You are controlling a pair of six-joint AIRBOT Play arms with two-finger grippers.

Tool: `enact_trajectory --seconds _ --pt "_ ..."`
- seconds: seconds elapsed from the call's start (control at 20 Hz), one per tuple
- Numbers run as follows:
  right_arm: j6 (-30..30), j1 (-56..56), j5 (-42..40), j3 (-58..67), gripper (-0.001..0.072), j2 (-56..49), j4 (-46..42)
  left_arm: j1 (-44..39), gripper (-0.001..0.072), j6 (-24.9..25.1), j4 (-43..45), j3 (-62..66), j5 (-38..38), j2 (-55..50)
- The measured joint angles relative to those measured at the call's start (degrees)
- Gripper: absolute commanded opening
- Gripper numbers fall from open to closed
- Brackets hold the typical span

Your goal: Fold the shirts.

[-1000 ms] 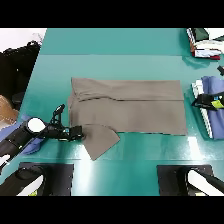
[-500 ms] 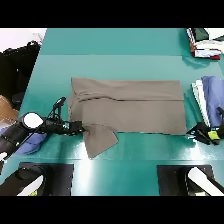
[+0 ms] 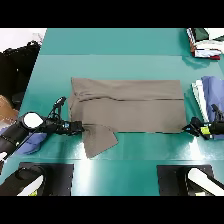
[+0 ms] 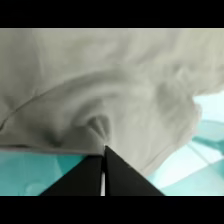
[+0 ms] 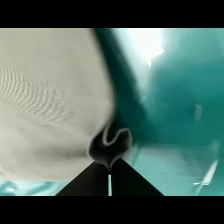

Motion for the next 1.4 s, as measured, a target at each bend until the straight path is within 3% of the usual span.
enact_trajectory --seconds 0.15,0.4,0.65,0.8,1.0,1.4 --pt "-0.1 2.4 2.9 2.3 0.0015 3.6 -4.6 0.0 0.0022 -0.6 3.0 0.4 -4.2 1.7" --pt "-0.1 4.3 11.0 5.1 0.0015 14.6 -13.6 0.0 0.0024 -6.2 6.6 0.8 -13.7 12.5" --pt "1.1 7.3 15.2 10.3 0.0015 21.6 -16.8 -0.1 0.0024 -10.6 6.2 5.3 -20.5 19.8" --pt "2.3 11.6 14.0 16.1 0.0014 17.8 -17.4 -0.1 0.0025 -10.7 10.1 10.3 -16.4 16.8" --pt "5.0 16.4 10.0 24.9 0.0015 5.7 -17.5 2.0 0.0025 -8.1 14.7 16.9 -8.3 5.0" --pt "6.7 21.6 7.4 42.5 0.0043 -20.1 -16.3 5.8 0.0027 -2.9 15.2 27.3 7.5 -18.9"
